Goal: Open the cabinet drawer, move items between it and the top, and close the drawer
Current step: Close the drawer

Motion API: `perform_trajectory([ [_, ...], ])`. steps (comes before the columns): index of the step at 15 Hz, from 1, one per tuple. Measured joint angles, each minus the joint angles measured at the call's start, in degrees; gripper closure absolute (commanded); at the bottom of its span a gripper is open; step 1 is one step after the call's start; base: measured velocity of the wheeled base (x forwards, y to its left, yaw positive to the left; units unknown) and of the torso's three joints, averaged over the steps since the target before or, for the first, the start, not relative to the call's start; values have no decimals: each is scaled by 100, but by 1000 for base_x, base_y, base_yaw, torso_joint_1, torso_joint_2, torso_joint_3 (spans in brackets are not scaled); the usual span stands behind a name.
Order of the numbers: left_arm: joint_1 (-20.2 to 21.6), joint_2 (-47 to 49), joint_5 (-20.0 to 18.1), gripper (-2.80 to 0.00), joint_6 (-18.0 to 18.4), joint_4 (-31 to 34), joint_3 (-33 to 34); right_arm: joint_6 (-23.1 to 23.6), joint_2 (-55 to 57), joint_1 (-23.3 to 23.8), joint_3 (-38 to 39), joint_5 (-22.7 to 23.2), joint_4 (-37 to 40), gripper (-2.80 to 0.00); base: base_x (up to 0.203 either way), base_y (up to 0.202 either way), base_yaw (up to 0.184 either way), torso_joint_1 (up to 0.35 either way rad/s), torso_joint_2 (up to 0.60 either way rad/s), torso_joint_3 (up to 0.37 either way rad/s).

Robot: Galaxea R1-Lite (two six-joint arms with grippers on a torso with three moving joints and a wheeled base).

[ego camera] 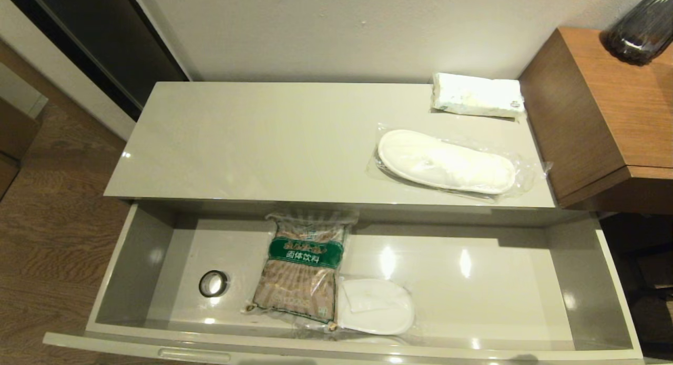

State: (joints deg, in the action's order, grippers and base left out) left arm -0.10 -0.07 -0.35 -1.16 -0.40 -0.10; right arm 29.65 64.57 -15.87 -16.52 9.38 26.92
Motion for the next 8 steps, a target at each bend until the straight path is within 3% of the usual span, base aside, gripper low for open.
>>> perform_trajectory([
  [5,0,0,2,0,-5,2,0,-91,1672,-99,321,305,-886,0,0,0,0,0,0,0],
  [8,0,0,1,0,-2,0,0,-270,2678,-108,558,363,-1929,0,0,0,0,0,0,0],
])
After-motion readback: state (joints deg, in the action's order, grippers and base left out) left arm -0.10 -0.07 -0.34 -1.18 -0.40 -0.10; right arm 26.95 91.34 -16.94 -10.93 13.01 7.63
